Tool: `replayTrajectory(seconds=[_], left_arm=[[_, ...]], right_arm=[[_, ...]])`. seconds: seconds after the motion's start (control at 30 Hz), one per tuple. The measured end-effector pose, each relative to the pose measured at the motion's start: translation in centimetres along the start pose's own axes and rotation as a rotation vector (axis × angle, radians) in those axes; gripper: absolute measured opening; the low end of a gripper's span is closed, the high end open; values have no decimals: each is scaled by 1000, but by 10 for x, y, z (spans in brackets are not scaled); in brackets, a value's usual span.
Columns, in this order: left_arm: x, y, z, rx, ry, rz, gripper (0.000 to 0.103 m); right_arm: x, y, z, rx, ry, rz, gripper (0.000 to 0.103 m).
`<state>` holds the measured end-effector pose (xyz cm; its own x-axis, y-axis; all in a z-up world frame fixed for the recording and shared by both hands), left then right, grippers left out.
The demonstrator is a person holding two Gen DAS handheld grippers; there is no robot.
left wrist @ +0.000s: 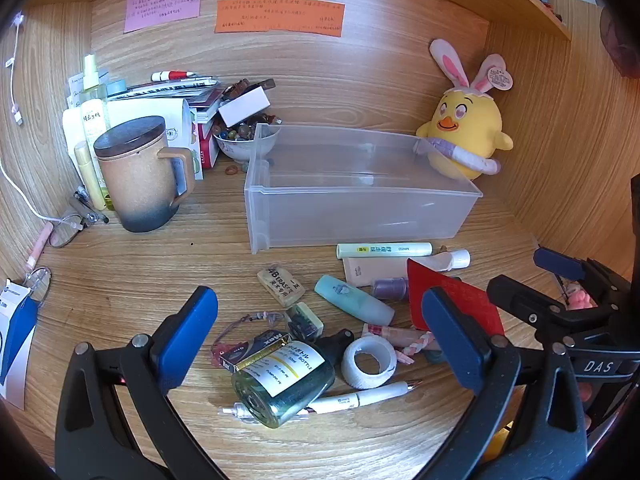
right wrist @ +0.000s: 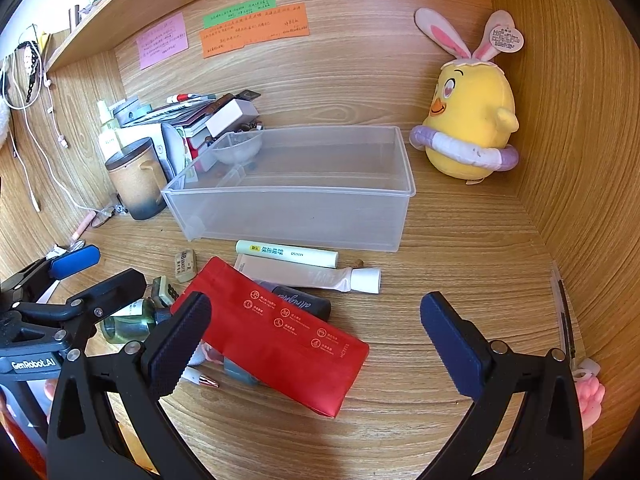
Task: Organize objects
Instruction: 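Reach both tools toward the cluttered items in front of the bin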
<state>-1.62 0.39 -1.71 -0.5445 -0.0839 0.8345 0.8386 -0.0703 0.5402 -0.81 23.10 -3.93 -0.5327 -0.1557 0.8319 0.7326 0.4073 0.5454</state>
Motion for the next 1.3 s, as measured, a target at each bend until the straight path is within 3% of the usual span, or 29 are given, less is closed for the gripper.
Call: replayTrajectory(seconds=[1.3], left_arm=[[-4,-3,-6,-30,32,-28,103]], right_arm=[[-3,-3,-2,42,-2,-33,103]])
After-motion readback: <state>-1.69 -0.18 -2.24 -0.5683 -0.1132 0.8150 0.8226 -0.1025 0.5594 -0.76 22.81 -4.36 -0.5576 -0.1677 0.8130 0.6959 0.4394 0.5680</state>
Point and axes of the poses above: each gripper's, at about its wrist camera, not at the fingertips, and y roughly against the way its jaws point, z to its right, x to its top, the point moved 3 cm from there along -y, roughly the way its jaws point, and after that the axes turned 7 degrees about z, right-handed, at the moved point
